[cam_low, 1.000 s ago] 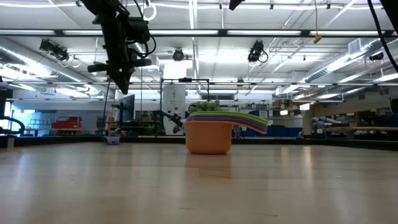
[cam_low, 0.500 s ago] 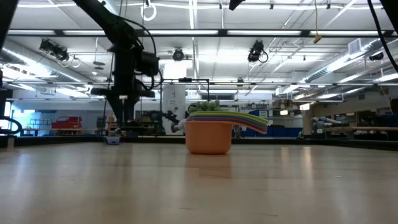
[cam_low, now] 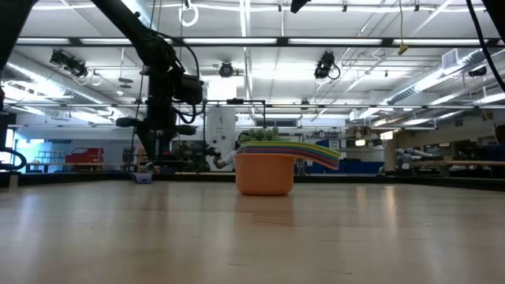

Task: Nest measuring cups in basket
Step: Stack the purple measuring cup on top of the green measuring cup

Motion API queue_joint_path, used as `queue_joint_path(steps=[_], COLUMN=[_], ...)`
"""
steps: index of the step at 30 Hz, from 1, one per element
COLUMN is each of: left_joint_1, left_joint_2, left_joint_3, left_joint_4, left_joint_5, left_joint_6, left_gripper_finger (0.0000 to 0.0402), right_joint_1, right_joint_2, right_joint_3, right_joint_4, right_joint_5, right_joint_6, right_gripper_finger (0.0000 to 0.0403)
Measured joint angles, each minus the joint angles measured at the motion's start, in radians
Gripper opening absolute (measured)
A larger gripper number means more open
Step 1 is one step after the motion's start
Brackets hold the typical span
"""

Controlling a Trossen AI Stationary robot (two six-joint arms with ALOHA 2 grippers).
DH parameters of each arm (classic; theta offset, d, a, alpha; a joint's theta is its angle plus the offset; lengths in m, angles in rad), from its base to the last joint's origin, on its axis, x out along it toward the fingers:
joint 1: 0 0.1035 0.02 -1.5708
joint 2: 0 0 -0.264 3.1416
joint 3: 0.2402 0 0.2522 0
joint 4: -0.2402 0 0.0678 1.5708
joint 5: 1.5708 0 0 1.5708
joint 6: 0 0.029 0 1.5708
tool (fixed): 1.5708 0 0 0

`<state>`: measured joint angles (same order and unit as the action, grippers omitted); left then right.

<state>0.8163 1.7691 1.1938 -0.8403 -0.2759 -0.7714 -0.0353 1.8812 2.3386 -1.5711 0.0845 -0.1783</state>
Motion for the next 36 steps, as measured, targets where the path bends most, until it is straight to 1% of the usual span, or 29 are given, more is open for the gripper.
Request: queue_joint_path(steps=[4, 6, 12, 28, 34, 36], left_joint_1=[0.026, 0.030, 0.034, 0.043, 0.045, 0.044], left_joint_2=[0.000, 0.000, 0.000, 0.000, 0.052, 0.067], left_joint_3=[0.000, 0.000, 0.000, 0.000, -0.001, 0.001], left_joint_4=[-0.031, -0.027, 0.002, 0.002, 0.005, 0.007], left_joint_5=[0.023, 0.033, 0.028, 0.004, 0.042, 0.017], left_joint_6=[-0.113, -0.134, -0.135, -0.142, -0.142, -0.142], left_gripper_finger=[0.0119, 0.0119, 0.0119, 0.0119, 0.0119, 0.0119], right_joint_1=[0.000, 0.000, 0.000, -0.032, -0.040, -0.040], right_joint_2=[0.000, 0.000, 0.000, 0.000, 0.000, 0.000], right_joint_3=[0.000, 0.000, 0.000, 0.000, 0.000, 0.000], right_joint_4=[0.000, 0.000, 0.000, 0.000, 0.000, 0.000], right_joint_5=[0.000, 0.000, 0.023, 0.027, 0.027, 0.027], right_joint_6=[0.000, 0.000, -0.001, -0.008, -0.011, -0.026], right_gripper_finger=[0.0002, 0.0002, 0.0002, 0.0002, 0.0002, 0.0002])
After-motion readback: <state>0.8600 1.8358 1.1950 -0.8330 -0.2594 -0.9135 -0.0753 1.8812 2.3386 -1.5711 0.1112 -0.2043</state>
